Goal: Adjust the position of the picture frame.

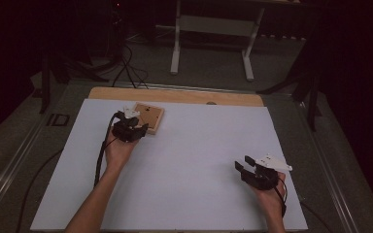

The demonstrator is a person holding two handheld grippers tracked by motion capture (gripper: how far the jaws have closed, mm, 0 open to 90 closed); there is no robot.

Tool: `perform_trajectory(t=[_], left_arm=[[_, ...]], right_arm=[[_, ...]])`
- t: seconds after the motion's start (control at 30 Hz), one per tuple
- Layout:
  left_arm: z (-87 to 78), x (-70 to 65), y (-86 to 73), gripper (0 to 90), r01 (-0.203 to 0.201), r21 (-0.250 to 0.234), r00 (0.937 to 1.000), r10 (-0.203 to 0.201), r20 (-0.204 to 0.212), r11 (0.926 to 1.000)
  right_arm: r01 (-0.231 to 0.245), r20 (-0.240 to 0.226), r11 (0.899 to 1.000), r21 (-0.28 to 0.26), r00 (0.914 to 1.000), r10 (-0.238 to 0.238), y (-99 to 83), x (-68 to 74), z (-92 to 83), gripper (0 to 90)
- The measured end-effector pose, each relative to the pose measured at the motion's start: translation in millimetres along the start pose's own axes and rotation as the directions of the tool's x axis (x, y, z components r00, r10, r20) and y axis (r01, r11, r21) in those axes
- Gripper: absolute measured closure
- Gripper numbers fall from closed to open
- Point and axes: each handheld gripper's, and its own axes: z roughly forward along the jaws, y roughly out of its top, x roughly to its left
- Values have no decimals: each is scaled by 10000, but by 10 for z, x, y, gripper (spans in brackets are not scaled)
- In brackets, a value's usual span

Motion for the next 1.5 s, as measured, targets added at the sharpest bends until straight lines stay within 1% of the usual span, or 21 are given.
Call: perform_trajectory(t=[0.2,0.3,0.43,0.53,0.57,0.63,0.67,0.73,0.77,0.8,0.83,0.93,1.0,1.03,1.07,1.13,1.2,1.27,1.33,1.4,1.5], left_arm=[[86,10,34,558,113,75,9999,-113,62,9999],[135,-2,53,558,239,105,9997,-240,78,9997],[200,-24,97,573,228,109,9994,-231,256,9997],[239,-34,121,598,187,110,9994,-190,275,9998],[282,-34,141,598,218,136,9992,-222,323,9997],[331,-29,164,616,263,201,9991,-269,334,9995],[357,-30,172,626,337,148,9988,-342,354,9993],[373,-28,178,647,355,157,9987,-360,357,9992],[424,-24,195,647,428,146,9986,-432,293,9990],[444,-20,204,687,471,162,9985,-476,284,9988],[463,-15,211,701,530,177,9981,-536,300,9984],[522,-23,231,749,419,344,9989,-425,180,9985],[544,-32,239,782,384,318,9991,-389,166,9988],[560,-40,243,782,316,340,9993,-322,178,9989],[592,-48,246,826,219,414,9995,-227,196,9989],[635,-57,244,857,257,559,9995,-269,194,9981],[674,-60,240,882,395,591,9991,-401,101,9975],[703,-69,246,890,515,548,9986,-521,101,9972],[713,-76,254,890,479,547,9988,-484,91,9974],[748,-115,278,890,394,524,9991,-400,101,9979],[796,-131,289,891,429,631,9990,-435,70,9971]], right_arm=[[-19,-7,10000,7,10000,19,-1,-5,1,502],[-24,-14,10000,-9,10000,24,-1,-8,-1,502],[-70,-10,10000,-38,10000,70,-2,-14,-8,502],[-81,-8,10000,-38,10000,81,-3,-16,-10,502],[-86,-7,10000,-43,10000,86,-3,-18,-11,502],[-112,-3,9999,-58,9999,112,-4,-22,-15,502],[-122,1,9999,-63,9999,122,-5,-25,-17,502],[-144,-8,9999,-70,9999,144,-5,-27,-18,502],[-147,-7,9999,-70,9999,147,-5,-29,-19,502],[-175,-17,9998,-106,9998,175,-7,-37,-24,502],[-206,-15,9997,-118,9998,206,-7,-40,-28,500],[-224,-16,9996,-169,9997,224,-10,-51,-34,499],[-238,-24,9996,-172,9997,237,-10,-52,-35,499],[-243,-27,9996,-175,9997,243,-9,-52,-35,499],[-233,-35,9996,-181,9997,232,-9,-52,-34,499],[-235,-41,9996,-182,9997,234,-9,-52,-33,499],[-245,-39,9995,-185,9997,245,-9,-53,-35,500],[-270,-40,9995,-189,9996,269,-10,-57,-37,499],[-302,-34,9993,-201,9995,301,-11,-63,-38,499],[-314,-25,9993,-206,9995,313,-13,-69,-39,500],[-334,-29,9992,-208,9994,334,-13,-72,-40,500]])
